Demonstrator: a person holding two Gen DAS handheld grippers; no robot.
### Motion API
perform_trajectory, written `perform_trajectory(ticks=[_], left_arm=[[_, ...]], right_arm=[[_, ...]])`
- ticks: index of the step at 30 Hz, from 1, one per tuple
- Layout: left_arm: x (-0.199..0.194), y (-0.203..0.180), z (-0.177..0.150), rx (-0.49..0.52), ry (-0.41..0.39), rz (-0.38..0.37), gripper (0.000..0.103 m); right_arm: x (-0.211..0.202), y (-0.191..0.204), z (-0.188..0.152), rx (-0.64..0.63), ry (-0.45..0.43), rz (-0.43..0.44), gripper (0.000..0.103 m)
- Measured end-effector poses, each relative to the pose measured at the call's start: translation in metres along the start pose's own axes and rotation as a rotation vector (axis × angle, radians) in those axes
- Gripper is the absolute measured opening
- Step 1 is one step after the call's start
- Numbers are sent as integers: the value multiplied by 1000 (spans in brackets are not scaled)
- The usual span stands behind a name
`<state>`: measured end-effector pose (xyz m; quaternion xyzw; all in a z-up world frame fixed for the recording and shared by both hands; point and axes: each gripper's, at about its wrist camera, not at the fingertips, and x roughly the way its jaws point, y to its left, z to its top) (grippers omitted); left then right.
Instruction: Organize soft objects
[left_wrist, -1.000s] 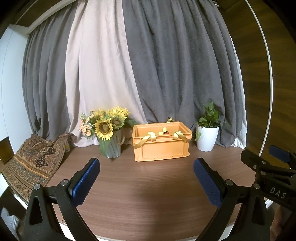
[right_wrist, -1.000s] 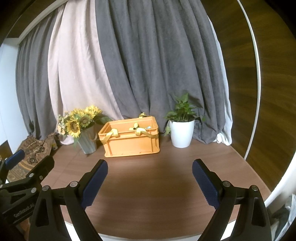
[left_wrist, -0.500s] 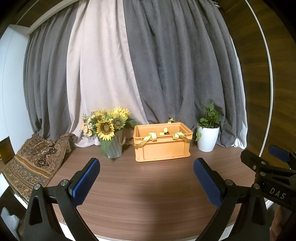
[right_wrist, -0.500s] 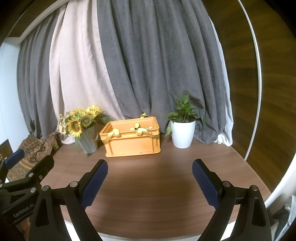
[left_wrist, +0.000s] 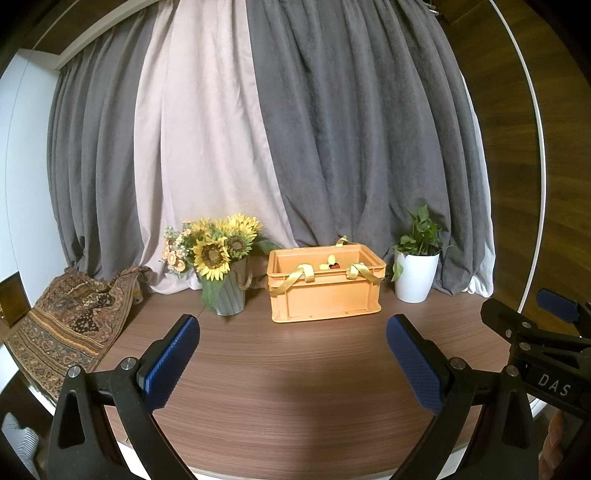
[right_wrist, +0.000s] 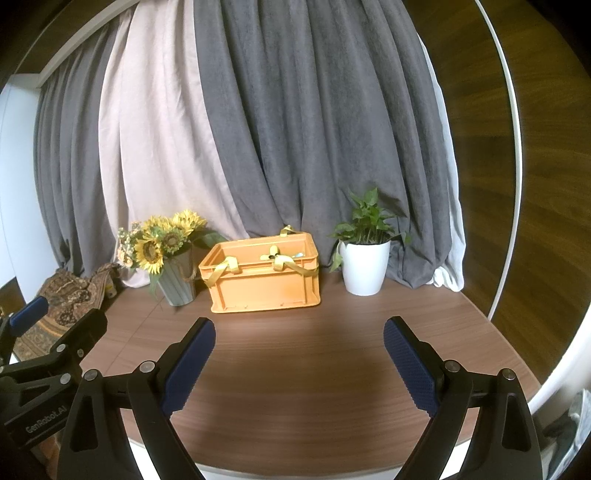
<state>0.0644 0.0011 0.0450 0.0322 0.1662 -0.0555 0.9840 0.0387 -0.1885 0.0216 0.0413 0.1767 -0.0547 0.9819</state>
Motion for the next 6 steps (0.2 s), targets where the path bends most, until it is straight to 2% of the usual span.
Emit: perform_trajectory(ticks=[6], left_arm=[[1, 0, 2, -1, 3, 7, 103]], right_arm=[[-1, 0, 0, 1, 1, -1, 94]])
